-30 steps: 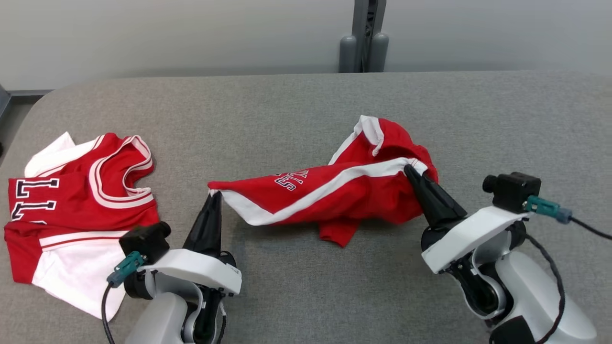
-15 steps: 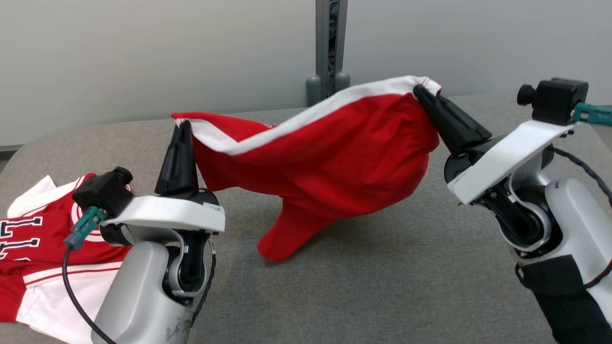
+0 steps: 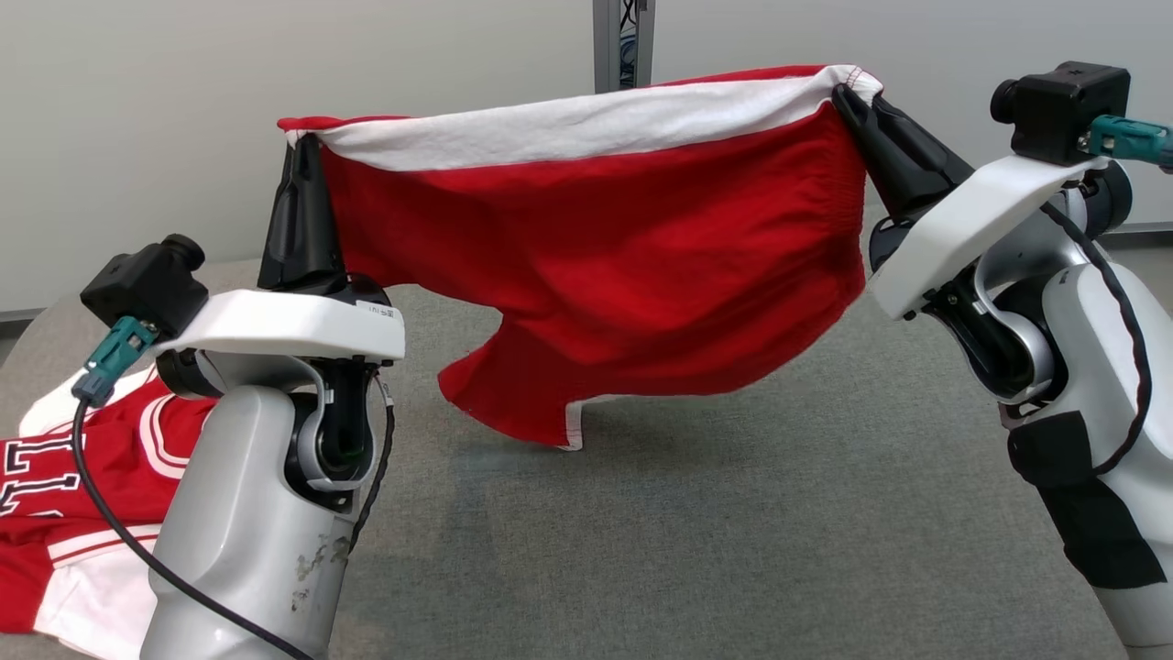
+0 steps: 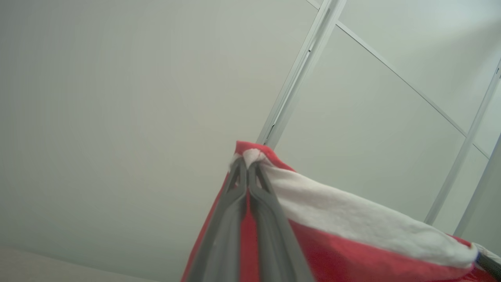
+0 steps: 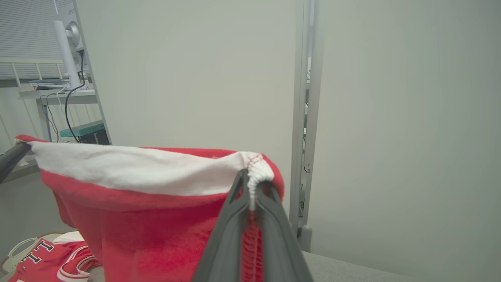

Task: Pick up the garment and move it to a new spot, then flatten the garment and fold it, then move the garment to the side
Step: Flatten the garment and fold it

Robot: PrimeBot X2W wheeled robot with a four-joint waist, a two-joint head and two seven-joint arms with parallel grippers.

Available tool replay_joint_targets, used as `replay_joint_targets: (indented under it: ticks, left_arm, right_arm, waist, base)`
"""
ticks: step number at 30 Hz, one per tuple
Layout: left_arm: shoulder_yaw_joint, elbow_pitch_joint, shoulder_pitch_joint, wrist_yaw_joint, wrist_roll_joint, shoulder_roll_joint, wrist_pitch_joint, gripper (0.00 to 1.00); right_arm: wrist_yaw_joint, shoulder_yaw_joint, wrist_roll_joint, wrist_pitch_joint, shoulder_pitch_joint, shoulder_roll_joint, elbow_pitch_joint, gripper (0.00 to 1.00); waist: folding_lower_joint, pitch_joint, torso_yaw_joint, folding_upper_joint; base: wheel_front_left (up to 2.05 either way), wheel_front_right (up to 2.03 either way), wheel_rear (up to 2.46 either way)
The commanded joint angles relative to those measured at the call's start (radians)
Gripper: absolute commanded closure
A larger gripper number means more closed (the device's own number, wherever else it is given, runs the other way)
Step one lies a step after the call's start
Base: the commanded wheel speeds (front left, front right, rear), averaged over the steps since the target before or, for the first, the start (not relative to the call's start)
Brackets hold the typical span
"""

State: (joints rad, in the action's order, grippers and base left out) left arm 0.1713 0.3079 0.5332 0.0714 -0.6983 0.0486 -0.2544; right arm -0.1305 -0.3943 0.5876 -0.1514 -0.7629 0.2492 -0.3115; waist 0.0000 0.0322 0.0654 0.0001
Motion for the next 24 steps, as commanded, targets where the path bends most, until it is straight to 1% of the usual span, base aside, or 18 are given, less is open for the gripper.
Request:
replay_joint_targets:
  ticks: [1, 4, 6, 9, 11, 14, 18, 21, 24]
  left_arm:
    - [0.001, 0.004, 0.017, -0.002, -0.002, 0.007, 0.006, 1.0]
    - [0.003, 0.004, 0.037, 0.004, 0.004, 0.014, 0.012, 1.0]
    - [0.003, 0.003, 0.045, 0.008, 0.005, 0.016, 0.015, 1.0]
    - [-0.001, -0.002, 0.051, 0.012, 0.004, 0.016, 0.013, 1.0]
    - [0.002, -0.005, 0.048, 0.017, 0.0, 0.015, 0.01, 1.0]
    - [0.009, -0.001, 0.039, 0.018, -0.014, 0.012, 0.014, 1.0]
    - [0.017, 0.01, 0.051, 0.029, -0.02, 0.013, 0.038, 1.0]
    - [0.025, 0.025, 0.097, 0.035, -0.02, 0.025, 0.08, 1.0]
    - [0.02, 0.064, 0.179, 0.035, -0.049, 0.021, 0.139, 1.0]
  right_arm:
    - [-0.001, -0.005, -0.004, 0.013, -0.02, -0.001, -0.003, 1.0]
    - [-0.001, -0.016, -0.012, 0.054, -0.047, 0.0, 0.002, 1.0]
    - [-0.001, -0.015, 0.005, 0.079, -0.054, -0.006, -0.002, 1.0]
    - [0.0, -0.026, -0.013, 0.128, -0.072, 0.007, 0.002, 1.0]
    - [0.0, -0.032, -0.016, 0.14, -0.062, 0.006, -0.015, 1.0]
    - [0.0, -0.042, -0.014, 0.128, -0.051, 0.005, -0.038, 1.0]
    - [0.0, -0.025, 0.011, 0.083, -0.054, -0.004, -0.071, 1.0]
    - [-0.001, -0.005, 0.033, 0.041, -0.094, -0.014, -0.083, 1.0]
    - [-0.001, 0.014, 0.068, 0.004, -0.152, -0.022, -0.108, 1.0]
  waist:
    - [0.0, 0.001, 0.0, -0.0001]
    - [0.0, 0.0, 0.002, -0.0001]
    - [0.0, -0.001, 0.002, -0.0001]
    - [0.0, -0.005, 0.002, -0.0001]
    - [0.0, -0.008, 0.002, -0.0001]
    - [0.0, -0.016, 0.002, -0.0001]
    - [0.0, -0.045, 0.003, -0.0001]
    - [0.0, -0.105, 0.005, -0.0001]
    - [0.0, -0.192, 0.004, -0.0001]
  base:
    - [0.0, 0.0, 0.0]
    - [0.0, 0.0, 0.0]
    - [0.0, 0.0, 0.0]
    - [0.0, 0.0, 0.0]
    - [0.0, 0.0, 0.0]
    - [0.0, 0.0, 0.0]
    - [0.0, 0.0, 0.0]
    - [0.0, 0.0, 0.0]
    - [0.0, 0.0, 0.0]
